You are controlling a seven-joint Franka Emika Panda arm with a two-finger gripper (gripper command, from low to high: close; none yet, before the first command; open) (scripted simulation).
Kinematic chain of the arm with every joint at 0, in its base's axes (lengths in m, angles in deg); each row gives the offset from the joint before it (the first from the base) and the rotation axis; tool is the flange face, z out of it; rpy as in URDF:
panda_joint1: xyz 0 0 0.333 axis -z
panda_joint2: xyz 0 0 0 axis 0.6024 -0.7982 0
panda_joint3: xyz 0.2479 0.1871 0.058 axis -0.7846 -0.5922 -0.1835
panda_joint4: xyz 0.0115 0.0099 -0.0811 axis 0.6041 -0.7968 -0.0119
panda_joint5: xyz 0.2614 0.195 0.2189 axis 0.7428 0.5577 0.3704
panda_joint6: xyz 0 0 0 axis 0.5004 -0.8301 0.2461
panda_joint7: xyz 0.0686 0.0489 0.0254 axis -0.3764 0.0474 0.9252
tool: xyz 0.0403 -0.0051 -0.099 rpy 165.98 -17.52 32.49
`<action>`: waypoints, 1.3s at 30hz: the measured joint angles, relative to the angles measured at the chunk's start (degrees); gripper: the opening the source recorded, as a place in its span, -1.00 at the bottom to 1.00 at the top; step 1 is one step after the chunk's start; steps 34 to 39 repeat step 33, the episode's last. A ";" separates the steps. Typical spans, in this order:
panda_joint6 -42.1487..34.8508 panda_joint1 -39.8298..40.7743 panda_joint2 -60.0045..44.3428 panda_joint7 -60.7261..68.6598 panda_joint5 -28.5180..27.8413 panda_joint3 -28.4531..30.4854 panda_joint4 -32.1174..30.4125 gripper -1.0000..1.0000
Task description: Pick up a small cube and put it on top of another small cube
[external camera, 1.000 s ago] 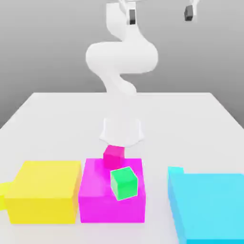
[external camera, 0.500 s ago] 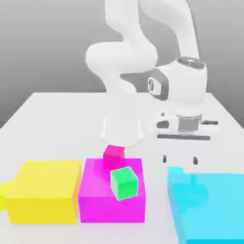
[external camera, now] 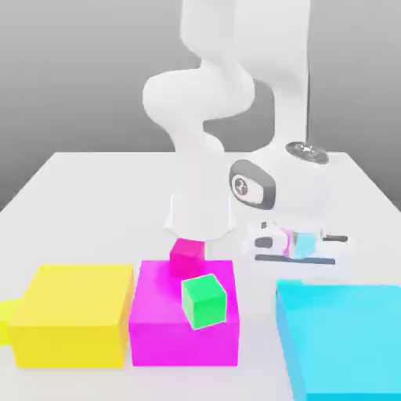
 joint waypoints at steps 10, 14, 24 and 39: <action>-16.71 3.70 19.64 16.78 18.63 -3.07 -2.99 -1.00; -25.37 8.41 27.87 20.12 16.66 1.26 -2.66 -1.00; -45.19 20.13 47.21 28.55 13.01 10.59 -2.01 -1.00; -33.18 21.15 38.58 29.23 12.61 11.34 -5.38 1.00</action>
